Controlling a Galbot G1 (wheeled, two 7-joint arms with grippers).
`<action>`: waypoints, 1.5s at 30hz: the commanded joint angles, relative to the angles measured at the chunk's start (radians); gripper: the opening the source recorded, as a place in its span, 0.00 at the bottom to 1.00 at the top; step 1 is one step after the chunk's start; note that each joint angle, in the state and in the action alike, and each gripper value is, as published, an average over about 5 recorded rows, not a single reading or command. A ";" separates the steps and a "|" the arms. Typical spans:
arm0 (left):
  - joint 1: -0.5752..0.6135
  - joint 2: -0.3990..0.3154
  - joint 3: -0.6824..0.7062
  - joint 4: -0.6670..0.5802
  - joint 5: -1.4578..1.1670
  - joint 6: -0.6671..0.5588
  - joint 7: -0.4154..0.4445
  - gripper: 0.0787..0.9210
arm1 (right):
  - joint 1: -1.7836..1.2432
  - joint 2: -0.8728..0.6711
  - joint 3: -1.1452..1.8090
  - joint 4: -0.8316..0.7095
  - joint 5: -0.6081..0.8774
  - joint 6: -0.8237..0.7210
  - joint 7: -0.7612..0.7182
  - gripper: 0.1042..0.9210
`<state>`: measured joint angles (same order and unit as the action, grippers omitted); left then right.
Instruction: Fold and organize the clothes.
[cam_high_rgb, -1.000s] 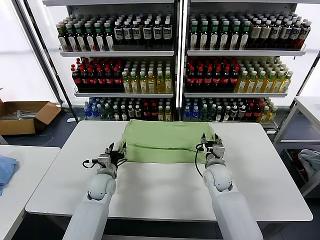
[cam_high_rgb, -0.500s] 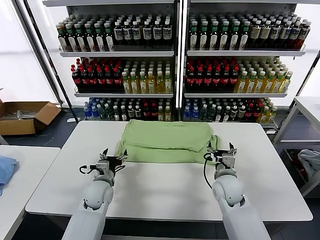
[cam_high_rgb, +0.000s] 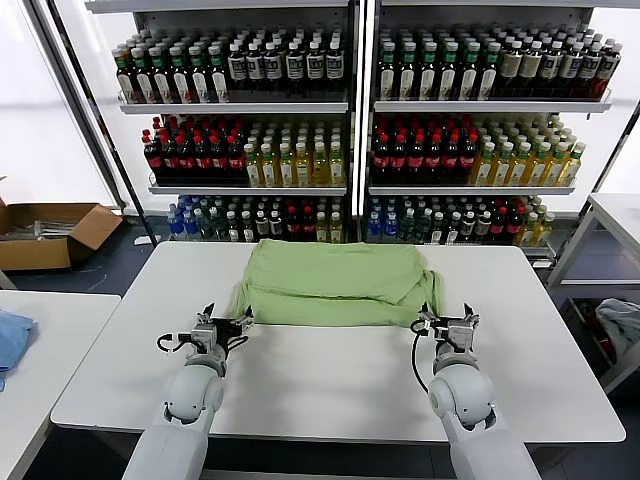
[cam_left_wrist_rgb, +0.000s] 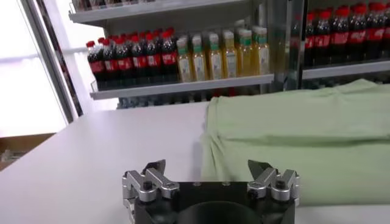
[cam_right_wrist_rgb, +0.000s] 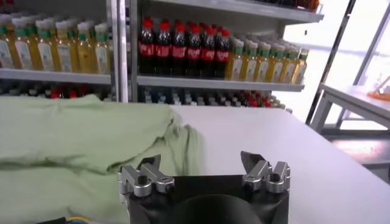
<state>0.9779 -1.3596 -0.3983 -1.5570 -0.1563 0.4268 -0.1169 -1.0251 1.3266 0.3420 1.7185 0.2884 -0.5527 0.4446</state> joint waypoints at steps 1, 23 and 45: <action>0.001 -0.002 0.000 0.024 0.010 0.009 0.000 0.88 | -0.011 -0.001 0.001 -0.027 0.008 -0.010 0.006 0.88; -0.011 -0.001 0.000 0.065 0.034 0.023 0.016 0.45 | -0.025 0.021 0.005 -0.062 0.045 0.019 0.002 0.33; 0.293 0.020 0.006 -0.350 0.048 0.021 0.014 0.01 | -0.249 0.009 0.009 0.326 0.035 0.007 0.039 0.03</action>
<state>1.1125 -1.3428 -0.3835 -1.6732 -0.1085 0.4500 -0.0900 -1.1805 1.3351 0.3525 1.8740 0.3262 -0.5456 0.4777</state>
